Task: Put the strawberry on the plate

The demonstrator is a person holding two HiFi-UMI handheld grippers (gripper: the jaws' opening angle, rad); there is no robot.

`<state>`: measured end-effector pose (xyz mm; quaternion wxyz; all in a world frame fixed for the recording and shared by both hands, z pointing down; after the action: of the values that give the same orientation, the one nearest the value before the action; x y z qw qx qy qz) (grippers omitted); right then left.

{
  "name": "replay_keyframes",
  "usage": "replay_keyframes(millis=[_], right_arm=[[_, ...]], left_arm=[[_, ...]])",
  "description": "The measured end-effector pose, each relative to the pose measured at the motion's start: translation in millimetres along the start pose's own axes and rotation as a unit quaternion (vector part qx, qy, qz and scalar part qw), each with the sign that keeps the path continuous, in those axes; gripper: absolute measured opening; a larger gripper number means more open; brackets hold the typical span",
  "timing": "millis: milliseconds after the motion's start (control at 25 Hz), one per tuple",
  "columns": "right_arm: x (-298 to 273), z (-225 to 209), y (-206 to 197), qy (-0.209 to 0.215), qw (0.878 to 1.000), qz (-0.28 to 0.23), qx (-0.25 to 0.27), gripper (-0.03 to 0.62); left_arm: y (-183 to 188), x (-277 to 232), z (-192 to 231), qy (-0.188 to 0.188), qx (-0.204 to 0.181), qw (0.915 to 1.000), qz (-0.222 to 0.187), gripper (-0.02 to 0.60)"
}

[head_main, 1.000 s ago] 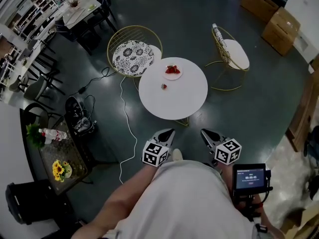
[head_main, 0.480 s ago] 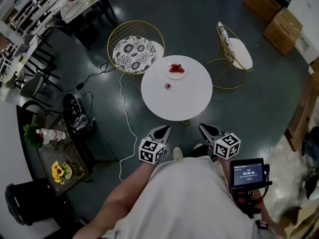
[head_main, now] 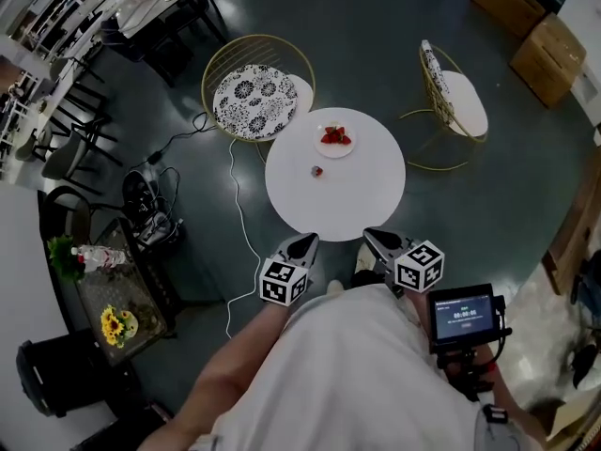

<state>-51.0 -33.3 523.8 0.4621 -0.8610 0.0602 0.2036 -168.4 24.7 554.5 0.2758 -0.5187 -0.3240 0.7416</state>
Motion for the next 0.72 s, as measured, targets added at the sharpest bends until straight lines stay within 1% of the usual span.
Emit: replay_keyframes(millis=[240,400,560,720], right_arm=[[-11,-43,38,0.020,1.000,0.005,0.009,0.008],[-18,-67,55,0.035,0.999,0.009,0.008,0.008],[-24,-82,60,0.054,0.998,0.015,0.003,0.008],[-35,-101,55,0.066,0.997,0.029,-0.005,0.008]], left_arm=[[32,-36,15,0.016,0.010,0.9998,0.004,0.006],[52,-58,19,0.022,0.016,0.9996,0.005,0.006],[62,-72,23,0.033,0.021,0.9991,0.014,0.008],[59,-86,32,0.047,0.028,0.9981,0.028,0.006]])
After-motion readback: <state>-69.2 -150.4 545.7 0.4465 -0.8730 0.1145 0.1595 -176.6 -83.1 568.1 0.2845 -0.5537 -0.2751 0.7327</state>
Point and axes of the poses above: the fingertips, and each gripper's own axes: x backward along the fingers, z to its left, y out of its top, the point moved 1 cm from there along x, backward along the fingers, and after that the axes turned 6 degrees about z, right-handed, at the moved point
